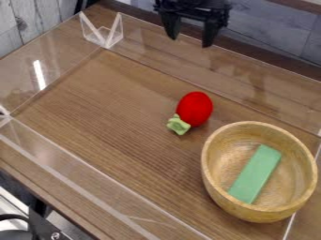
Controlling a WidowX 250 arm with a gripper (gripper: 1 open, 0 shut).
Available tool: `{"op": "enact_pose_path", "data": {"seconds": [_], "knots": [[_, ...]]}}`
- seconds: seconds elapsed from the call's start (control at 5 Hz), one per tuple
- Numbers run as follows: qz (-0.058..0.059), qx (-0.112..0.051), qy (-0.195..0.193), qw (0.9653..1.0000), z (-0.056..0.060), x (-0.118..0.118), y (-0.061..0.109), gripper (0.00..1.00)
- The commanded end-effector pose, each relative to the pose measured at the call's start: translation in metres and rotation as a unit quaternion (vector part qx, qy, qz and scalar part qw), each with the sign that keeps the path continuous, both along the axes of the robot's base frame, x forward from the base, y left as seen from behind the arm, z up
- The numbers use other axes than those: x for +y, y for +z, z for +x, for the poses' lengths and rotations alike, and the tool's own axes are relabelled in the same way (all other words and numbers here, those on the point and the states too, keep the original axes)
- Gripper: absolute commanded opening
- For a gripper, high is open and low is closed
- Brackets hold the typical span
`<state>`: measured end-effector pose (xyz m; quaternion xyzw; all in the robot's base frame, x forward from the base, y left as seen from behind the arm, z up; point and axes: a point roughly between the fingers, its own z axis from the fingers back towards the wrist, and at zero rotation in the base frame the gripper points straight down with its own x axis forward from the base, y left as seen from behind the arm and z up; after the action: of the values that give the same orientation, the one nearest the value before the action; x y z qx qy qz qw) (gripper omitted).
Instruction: Put the green stick in the brown bowl
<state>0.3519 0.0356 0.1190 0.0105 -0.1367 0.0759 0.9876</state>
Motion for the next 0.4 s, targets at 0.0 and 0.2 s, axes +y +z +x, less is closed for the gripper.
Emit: {"op": "enact_pose_path", "data": {"seconds": [0.0, 0.2], "knots": [[0.001, -0.025, 0.001, 0.9997, 0.0093, 0.0112, 0.0056, 1.0], [-0.013, -0.028, -0.006, 0.9995, 0.0113, 0.0029, 0.012, 1.0]]}}
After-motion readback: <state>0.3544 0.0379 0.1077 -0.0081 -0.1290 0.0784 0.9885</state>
